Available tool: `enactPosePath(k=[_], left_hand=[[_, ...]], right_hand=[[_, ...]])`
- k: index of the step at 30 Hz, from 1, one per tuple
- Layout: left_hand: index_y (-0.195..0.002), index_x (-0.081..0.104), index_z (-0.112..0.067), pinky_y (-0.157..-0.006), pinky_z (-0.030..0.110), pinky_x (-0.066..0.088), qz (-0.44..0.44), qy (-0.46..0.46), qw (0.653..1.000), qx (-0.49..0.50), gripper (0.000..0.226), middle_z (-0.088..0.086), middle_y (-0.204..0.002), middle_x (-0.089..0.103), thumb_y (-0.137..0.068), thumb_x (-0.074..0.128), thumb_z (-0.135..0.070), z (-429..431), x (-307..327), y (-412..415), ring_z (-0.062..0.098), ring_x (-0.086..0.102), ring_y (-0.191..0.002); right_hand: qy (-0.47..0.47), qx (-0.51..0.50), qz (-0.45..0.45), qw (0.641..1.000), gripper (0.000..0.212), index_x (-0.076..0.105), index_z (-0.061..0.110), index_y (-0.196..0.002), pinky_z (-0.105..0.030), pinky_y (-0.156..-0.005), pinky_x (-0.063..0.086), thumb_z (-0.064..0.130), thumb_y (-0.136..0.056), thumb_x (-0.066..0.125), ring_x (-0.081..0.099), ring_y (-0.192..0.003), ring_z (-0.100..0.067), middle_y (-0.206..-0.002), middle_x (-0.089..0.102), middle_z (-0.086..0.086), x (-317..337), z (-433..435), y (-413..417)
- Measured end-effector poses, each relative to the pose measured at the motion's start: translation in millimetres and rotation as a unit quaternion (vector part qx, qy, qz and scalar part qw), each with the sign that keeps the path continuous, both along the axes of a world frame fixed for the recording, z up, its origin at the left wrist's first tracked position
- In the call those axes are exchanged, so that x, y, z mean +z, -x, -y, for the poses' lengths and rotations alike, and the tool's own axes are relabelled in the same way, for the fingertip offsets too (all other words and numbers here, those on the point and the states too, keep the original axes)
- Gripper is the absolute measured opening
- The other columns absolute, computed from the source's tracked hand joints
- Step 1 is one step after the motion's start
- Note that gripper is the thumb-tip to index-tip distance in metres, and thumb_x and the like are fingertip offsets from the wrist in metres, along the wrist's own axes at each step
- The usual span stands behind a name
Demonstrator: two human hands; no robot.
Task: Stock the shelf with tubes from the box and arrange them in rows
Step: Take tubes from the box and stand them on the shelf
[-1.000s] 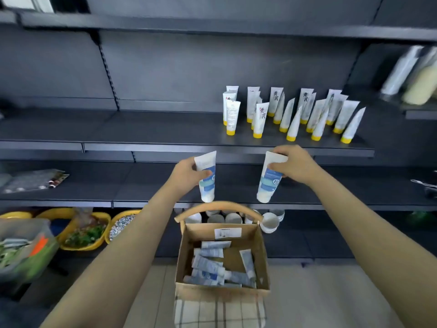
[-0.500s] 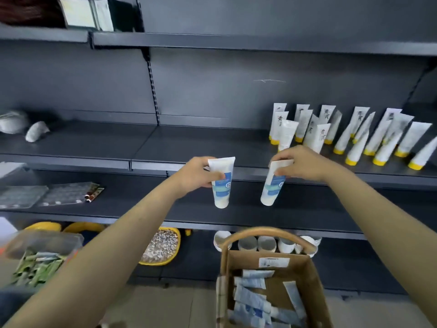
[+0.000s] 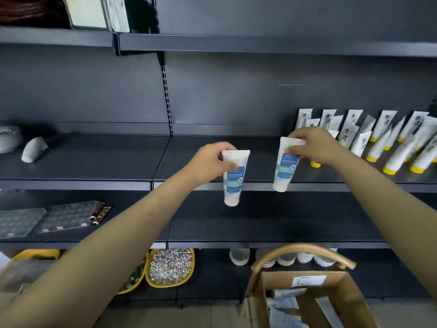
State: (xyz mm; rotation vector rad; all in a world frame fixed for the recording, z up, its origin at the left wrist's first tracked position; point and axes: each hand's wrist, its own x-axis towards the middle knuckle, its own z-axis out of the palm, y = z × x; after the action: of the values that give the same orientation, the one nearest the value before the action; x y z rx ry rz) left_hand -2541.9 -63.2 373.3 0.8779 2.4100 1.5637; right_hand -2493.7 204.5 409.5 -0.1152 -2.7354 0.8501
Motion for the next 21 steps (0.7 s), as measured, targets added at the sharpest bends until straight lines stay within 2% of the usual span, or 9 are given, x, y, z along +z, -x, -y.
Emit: enactPosePath(k=[4, 7, 10, 14, 18, 21], left_hand=[[-0.093, 0.064, -0.02, -0.071, 0.027, 0.059, 0.003, -0.004, 1.0, -0.006, 0.019, -0.001, -0.091, 0.067, -0.081, 0.069, -0.006, -6.3, -2.4, 27.2, 0.012, 0.063, -0.083], [-0.09, 0.064, -0.024, -0.073, 0.029, 0.059, -0.011, 0.011, 1.0, -0.019, 0.019, -0.009, -0.084, 0.066, -0.081, 0.07, -0.008, -17.6, -8.0, 57.8, 0.009, 0.062, -0.08], [-0.091, 0.065, -0.026, -0.077, 0.032, 0.058, -0.017, 0.02, 1.0, -0.01, 0.019, -0.009, -0.088, 0.067, -0.081, 0.07, -0.011, -37.3, -15.4, 96.0, 0.011, 0.064, -0.086], [-0.093, 0.064, -0.025, -0.074, 0.026, 0.055, -0.035, 0.029, 0.999, 0.014, 0.017, -0.007, -0.091, 0.067, -0.083, 0.068, -0.012, -73.4, -23.2, 149.2, 0.014, 0.064, -0.086], [-0.102, 0.064, -0.02, -0.071, 0.021, 0.048, -0.036, 0.028, 0.998, 0.052, 0.019, -0.003, -0.092, 0.066, -0.085, 0.066, -0.011, -110.1, -33.8, 196.6, 0.013, 0.06, -0.081], [-0.11, 0.062, -0.017, -0.067, 0.015, 0.043, -0.05, 0.037, 0.993, 0.099, 0.025, -0.003, -0.094, 0.062, -0.086, 0.064, -0.014, -131.7, -36.4, 222.2, 0.011, 0.057, -0.08]], right_hand=[[-0.018, -0.033, -0.028, 0.999, 0.015, 0.066, 0.011, -0.095, -0.03, -0.073, 0.051, 0.013, -0.081, 0.07, 0.063, -0.068, -0.026, -0.09, 0.065, -0.006, -6.3, -4.6, 29.4], [-0.045, -0.045, -0.025, 0.998, 0.017, 0.066, 0.01, -0.099, -0.026, -0.076, 0.041, 0.013, -0.082, 0.068, 0.056, -0.078, -0.021, -0.092, 0.063, -0.004, -17.5, -14.3, 58.3], [-0.049, -0.057, -0.017, 0.997, 0.018, 0.066, 0.012, -0.101, -0.023, -0.076, 0.036, 0.013, -0.083, 0.067, 0.054, -0.087, -0.018, -0.097, 0.064, -0.004, -32.3, -31.4, 92.4], [-0.028, -0.064, -0.029, 0.997, 0.018, 0.067, 0.012, -0.102, -0.019, -0.071, 0.033, 0.011, -0.083, 0.066, 0.056, -0.088, -0.018, -0.098, 0.066, -0.004, -51.0, -55.8, 136.0], [-0.011, -0.101, -0.069, 0.992, 0.029, 0.065, 0.011, -0.113, -0.021, -0.08, 0.039, 0.017, -0.084, 0.068, 0.061, -0.093, -0.025, -0.109, 0.068, -0.008, -65.7, -76.8, 173.6], [-0.01, -0.123, -0.093, 0.988, 0.03, 0.066, 0.012, -0.112, -0.02, -0.076, 0.038, 0.019, -0.083, 0.069, 0.062, -0.092, -0.028, -0.111, 0.067, -0.008, -71.3, -89.4, 196.0]])
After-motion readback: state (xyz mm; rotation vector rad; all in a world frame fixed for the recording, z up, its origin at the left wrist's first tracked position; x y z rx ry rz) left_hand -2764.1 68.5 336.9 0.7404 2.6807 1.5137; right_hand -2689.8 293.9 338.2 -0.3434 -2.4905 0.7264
